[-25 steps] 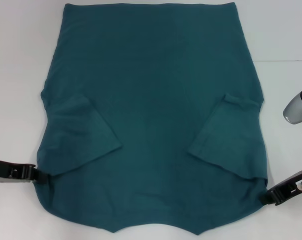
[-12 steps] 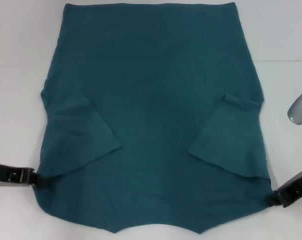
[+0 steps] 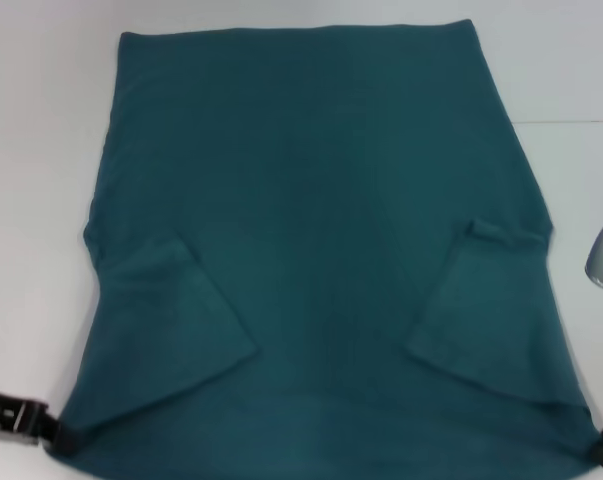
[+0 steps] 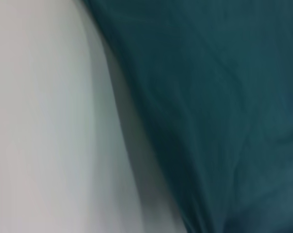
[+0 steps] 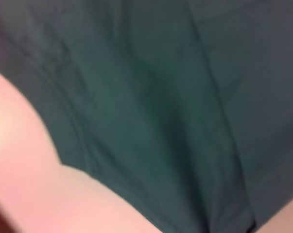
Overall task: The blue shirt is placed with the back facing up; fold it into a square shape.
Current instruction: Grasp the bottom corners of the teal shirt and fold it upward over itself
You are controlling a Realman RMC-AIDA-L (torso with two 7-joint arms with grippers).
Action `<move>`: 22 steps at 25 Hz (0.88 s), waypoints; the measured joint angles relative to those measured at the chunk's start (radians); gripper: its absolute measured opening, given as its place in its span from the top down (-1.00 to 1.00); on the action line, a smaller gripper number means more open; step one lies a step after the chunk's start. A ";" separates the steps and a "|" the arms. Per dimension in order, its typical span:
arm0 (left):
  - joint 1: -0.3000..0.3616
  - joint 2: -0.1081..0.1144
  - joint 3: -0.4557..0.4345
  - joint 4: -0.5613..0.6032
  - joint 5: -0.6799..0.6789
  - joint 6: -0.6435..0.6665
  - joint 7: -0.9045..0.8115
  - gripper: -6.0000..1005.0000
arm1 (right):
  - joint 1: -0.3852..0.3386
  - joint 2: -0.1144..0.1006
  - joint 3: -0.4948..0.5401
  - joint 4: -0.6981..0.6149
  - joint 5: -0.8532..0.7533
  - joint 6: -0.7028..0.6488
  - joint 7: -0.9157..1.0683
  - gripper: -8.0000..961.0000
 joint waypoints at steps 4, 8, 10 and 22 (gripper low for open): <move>-0.001 -0.004 0.025 -0.001 0.023 0.060 0.000 0.94 | 0.007 0.000 0.001 -0.006 -0.002 -0.078 -0.048 0.86; -0.001 -0.014 0.083 0.002 0.059 0.146 -0.006 0.94 | -0.004 0.000 -0.031 -0.008 -0.020 -0.115 -0.073 0.86; -0.001 -0.017 0.108 0.002 0.069 0.172 -0.015 0.94 | -0.013 0.000 -0.050 -0.005 -0.035 -0.118 -0.075 0.86; -0.009 -0.041 0.140 0.010 0.079 0.206 -0.004 0.94 | -0.039 0.001 -0.063 -0.001 0.003 -0.116 -0.131 0.86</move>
